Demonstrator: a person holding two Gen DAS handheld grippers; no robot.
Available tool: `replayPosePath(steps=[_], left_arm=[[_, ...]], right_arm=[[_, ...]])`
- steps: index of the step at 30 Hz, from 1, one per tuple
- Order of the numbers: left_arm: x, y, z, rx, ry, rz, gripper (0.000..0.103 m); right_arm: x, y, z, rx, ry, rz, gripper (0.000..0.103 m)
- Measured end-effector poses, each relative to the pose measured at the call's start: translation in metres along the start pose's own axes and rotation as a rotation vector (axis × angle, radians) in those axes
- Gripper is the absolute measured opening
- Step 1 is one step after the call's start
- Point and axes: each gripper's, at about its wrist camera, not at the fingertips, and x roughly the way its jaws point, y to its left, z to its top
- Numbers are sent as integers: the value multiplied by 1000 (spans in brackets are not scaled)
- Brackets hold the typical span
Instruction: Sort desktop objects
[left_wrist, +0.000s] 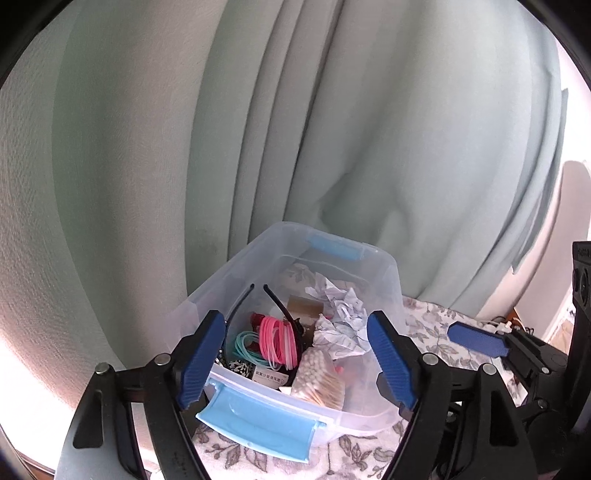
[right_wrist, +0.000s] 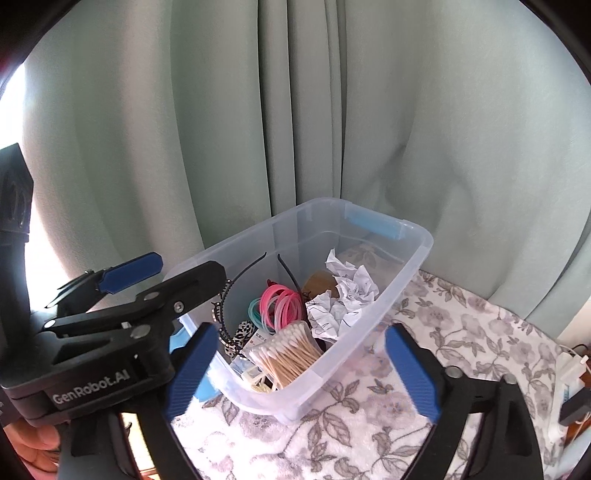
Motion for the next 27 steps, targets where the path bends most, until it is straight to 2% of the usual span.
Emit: replayPosePath(steps=[1,12,16,17,19,23,27], left_arm=[[-4,7,1,1,3,-1,82],[-51,82,12,17,32,-12,82],[-54,108,17,20,43,-17,82],[-49,108,18,21,46,-18,82],[-59,69,11,22,50,-20,82],[-54,88,13,17,59,-20,82],[-76,121,9,9,69,-24,82]], right_arm=[[-1,0,-1,-3,0,-2,103],[-5,-4,-5,-8,8,-17,103],[-5,-5,-6,-10,12,-22,103],[-4,-5,-6,-9,14,-24,103],[-4,-5,-6,-7,19,-25,103],[-2,-6,-6,-5,26,-29,103],[1,-5,-7,-3,33,-32,103]])
